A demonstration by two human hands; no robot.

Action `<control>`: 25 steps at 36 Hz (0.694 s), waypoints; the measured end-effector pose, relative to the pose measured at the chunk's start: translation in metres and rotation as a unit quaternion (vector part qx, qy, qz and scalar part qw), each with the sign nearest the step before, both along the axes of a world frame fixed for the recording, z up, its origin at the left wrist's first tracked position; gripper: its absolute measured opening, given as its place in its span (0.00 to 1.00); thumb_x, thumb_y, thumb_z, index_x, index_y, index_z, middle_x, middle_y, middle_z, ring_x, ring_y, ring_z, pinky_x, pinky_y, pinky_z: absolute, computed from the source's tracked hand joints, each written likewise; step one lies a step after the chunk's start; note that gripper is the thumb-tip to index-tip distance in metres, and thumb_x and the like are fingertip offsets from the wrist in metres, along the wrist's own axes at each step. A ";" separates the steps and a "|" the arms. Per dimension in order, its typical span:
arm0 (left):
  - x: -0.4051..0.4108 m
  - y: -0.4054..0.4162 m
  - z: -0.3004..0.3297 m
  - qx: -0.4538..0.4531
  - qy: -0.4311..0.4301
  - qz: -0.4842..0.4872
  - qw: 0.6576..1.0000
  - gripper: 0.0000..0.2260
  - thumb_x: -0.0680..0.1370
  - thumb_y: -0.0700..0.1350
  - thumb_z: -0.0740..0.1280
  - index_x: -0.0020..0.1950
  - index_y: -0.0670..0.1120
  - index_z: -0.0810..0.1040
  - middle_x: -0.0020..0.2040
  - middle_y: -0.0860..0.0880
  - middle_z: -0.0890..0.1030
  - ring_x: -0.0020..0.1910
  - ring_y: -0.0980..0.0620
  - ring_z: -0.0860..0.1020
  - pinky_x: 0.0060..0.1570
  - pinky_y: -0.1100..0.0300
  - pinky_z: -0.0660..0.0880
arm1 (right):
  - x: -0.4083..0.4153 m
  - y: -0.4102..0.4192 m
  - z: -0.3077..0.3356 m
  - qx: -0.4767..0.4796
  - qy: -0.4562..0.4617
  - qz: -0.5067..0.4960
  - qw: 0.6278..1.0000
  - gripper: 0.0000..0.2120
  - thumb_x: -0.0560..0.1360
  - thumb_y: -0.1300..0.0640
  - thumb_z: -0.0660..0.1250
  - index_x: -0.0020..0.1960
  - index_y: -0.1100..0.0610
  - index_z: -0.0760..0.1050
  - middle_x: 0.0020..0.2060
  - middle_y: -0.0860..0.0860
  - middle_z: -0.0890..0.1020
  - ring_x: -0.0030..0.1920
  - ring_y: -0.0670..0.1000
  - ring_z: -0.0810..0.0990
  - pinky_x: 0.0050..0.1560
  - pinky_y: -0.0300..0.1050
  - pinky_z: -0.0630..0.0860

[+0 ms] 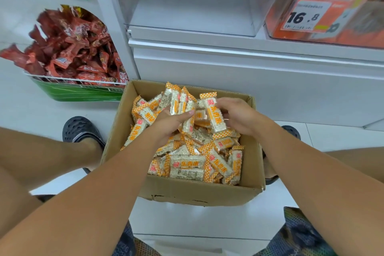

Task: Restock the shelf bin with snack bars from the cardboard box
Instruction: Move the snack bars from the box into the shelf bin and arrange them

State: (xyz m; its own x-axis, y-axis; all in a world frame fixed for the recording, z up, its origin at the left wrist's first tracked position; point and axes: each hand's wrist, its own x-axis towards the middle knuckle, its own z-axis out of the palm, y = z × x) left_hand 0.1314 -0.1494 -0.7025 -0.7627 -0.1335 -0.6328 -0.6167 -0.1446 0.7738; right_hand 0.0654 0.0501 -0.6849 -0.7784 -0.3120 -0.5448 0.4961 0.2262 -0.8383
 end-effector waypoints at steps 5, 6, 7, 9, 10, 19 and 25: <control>-0.001 -0.002 -0.001 0.007 0.003 0.006 1.000 0.50 0.72 0.52 0.77 0.81 0.50 0.44 0.81 0.45 0.53 0.78 0.42 0.58 0.72 0.42 0.64 | 0.001 -0.007 -0.004 0.059 0.008 -0.036 0.998 0.09 0.80 0.60 0.66 0.56 0.62 0.80 0.43 0.56 0.81 0.39 0.53 0.79 0.37 0.44 0.77; 0.000 -0.002 0.000 0.013 0.003 0.009 1.000 0.49 0.73 0.51 0.76 0.81 0.50 0.44 0.81 0.45 0.53 0.78 0.42 0.58 0.72 0.43 0.63 | 0.002 -0.006 -0.005 0.011 -0.027 -0.045 0.999 0.10 0.80 0.61 0.66 0.59 0.63 0.79 0.45 0.57 0.82 0.41 0.54 0.80 0.41 0.46 0.80; -0.001 -0.002 0.000 0.022 0.002 0.013 1.000 0.49 0.73 0.51 0.76 0.81 0.49 0.43 0.81 0.45 0.53 0.78 0.42 0.58 0.72 0.44 0.62 | 0.002 -0.006 -0.005 -0.046 -0.058 -0.056 0.996 0.11 0.80 0.61 0.66 0.61 0.64 0.77 0.47 0.58 0.82 0.42 0.54 0.82 0.44 0.49 0.82; -0.001 -0.002 0.002 0.047 0.000 0.020 0.999 0.50 0.73 0.50 0.76 0.81 0.48 0.42 0.81 0.45 0.53 0.78 0.44 0.58 0.72 0.44 0.62 | 0.003 -0.007 -0.005 -0.130 -0.094 -0.063 0.985 0.13 0.79 0.62 0.67 0.63 0.63 0.76 0.49 0.57 0.83 0.46 0.55 0.83 0.51 0.52 0.82; 0.000 -0.001 0.004 0.067 -0.001 0.022 0.998 0.51 0.72 0.51 0.76 0.81 0.48 0.41 0.81 0.45 0.54 0.78 0.44 0.58 0.72 0.44 0.63 | 0.003 -0.009 -0.006 -0.152 -0.100 -0.062 0.981 0.13 0.79 0.62 0.68 0.63 0.63 0.76 0.51 0.58 0.83 0.49 0.55 0.83 0.57 0.53 0.81; -0.003 0.005 0.008 0.107 -0.006 0.030 0.994 0.54 0.70 0.46 0.78 0.81 0.44 0.40 0.79 0.43 0.59 0.75 0.45 0.62 0.63 0.48 0.70 | 0.010 -0.031 -0.014 -0.081 -0.070 -0.104 0.989 0.05 0.78 0.63 0.69 0.53 0.64 0.80 0.38 0.55 0.80 0.34 0.48 0.77 0.35 0.39 0.80; -0.007 0.008 0.007 0.060 0.026 0.005 0.998 0.49 0.69 0.41 0.79 0.80 0.44 0.51 0.65 0.50 0.75 0.65 0.48 0.70 0.63 0.51 0.66 | 0.009 -0.030 -0.013 -0.076 -0.059 -0.120 0.988 0.08 0.76 0.63 0.72 0.52 0.66 0.80 0.37 0.55 0.81 0.34 0.49 0.80 0.39 0.40 0.83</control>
